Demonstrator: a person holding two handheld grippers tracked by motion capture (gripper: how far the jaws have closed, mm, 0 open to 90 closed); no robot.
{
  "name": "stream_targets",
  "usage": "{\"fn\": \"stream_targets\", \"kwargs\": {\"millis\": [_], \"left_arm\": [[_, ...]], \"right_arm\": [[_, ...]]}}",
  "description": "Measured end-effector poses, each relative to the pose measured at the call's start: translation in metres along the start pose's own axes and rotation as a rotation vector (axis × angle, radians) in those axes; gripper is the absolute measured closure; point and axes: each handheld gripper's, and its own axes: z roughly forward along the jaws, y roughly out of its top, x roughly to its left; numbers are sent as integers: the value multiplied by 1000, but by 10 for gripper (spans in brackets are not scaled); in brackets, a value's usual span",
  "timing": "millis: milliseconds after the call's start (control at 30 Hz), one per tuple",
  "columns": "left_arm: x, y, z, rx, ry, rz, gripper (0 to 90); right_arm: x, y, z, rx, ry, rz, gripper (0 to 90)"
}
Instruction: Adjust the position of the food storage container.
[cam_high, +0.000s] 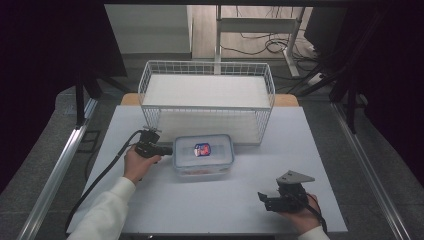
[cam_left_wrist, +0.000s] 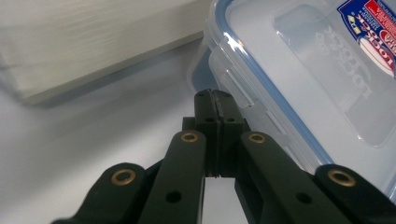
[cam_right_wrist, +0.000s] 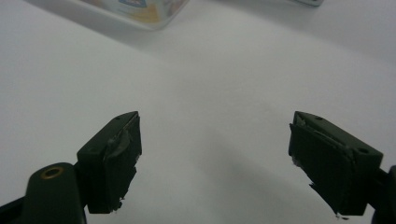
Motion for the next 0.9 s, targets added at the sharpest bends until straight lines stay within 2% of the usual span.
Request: {"fn": "stream_targets", "kwargs": {"millis": [100,233,333,400,500,567,667,700,800,867,900], "left_arm": [[-4,3,5,-2,-14,11,899],[-10,5,9,-6,-21,7,899],[-9,5,8,-7,-24,21,898],[-10,5,6,-23,-20,7,899],[-12,3,-6,-56,-18,3,898],[-13,0,-15,-73,-24,16,899],[-20,-16,-32,-107,-29,23,898],[-20,-16,-32,-107,-29,23,897],[-26,-30,-41,-117,-36,25,896],[-30,-42,-49,-132,-35,33,869],[-30,-42,-49,-132,-35,33,854]], "right_arm": [[0,0,0,-1,0,0,173],[0,0,0,1,1,-1,173],[0,0,0,-1,2,-2,173],[0,0,-1,-6,1,-3,173],[-1,0,-2,-11,3,-3,173],[-1,0,-3,-19,3,-4,173],[-3,1,-5,-39,12,-6,172],[-3,1,-5,-39,12,-6,172],[-3,4,-6,-54,22,-13,172],[-4,7,-4,-70,31,-18,172],[-4,7,-4,-70,31,-18,172]]}}
